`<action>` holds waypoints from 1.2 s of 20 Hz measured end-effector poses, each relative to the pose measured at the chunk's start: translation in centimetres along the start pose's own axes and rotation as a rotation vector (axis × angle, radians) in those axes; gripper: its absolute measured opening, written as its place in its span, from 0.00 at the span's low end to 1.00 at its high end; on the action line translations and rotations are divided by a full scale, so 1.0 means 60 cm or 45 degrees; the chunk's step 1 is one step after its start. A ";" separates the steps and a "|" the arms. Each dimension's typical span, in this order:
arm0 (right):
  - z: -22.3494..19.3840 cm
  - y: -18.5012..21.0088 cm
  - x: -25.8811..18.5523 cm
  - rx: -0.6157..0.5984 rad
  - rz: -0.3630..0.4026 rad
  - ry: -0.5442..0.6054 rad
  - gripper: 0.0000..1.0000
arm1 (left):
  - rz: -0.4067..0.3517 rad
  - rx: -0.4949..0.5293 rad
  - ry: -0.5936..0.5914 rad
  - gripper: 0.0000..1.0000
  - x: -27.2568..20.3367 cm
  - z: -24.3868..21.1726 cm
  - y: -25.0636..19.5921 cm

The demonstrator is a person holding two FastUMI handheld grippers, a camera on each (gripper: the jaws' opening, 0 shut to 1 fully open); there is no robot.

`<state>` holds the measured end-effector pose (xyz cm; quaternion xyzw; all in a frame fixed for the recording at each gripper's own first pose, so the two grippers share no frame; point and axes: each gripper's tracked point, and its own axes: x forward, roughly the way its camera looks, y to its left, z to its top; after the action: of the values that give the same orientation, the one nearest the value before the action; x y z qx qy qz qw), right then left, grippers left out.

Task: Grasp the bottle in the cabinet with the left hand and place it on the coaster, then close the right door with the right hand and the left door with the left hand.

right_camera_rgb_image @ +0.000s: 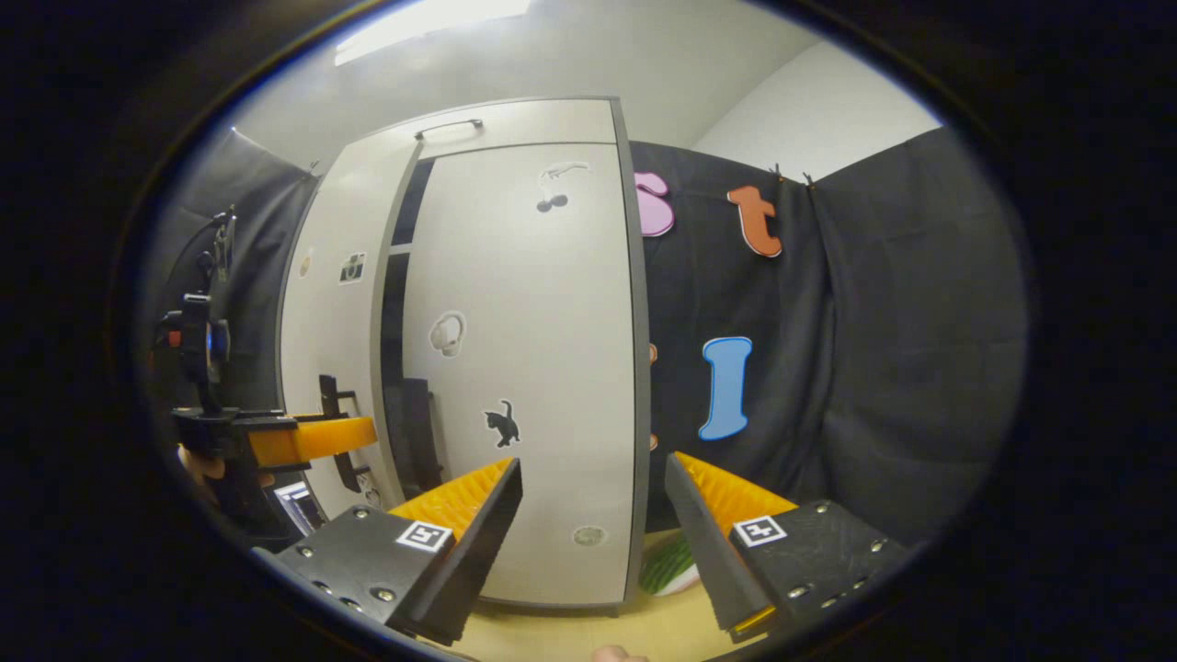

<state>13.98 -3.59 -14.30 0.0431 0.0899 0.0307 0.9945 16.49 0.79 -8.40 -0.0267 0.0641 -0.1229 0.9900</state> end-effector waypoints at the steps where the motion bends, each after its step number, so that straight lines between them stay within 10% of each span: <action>1: 0.000 0.001 0.005 -0.003 0.004 0.000 0.96 | 0.008 0.010 0.002 0.91 0.003 -0.001 0.001; 24: -0.026 0.019 0.095 0.023 0.084 0.020 0.96 | 0.067 0.020 0.037 0.91 0.026 -0.003 -0.001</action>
<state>19.26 -1.95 -16.76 0.0548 0.0966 0.0629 0.9918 17.94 0.36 -8.77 -0.0155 0.0780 -0.0976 0.9920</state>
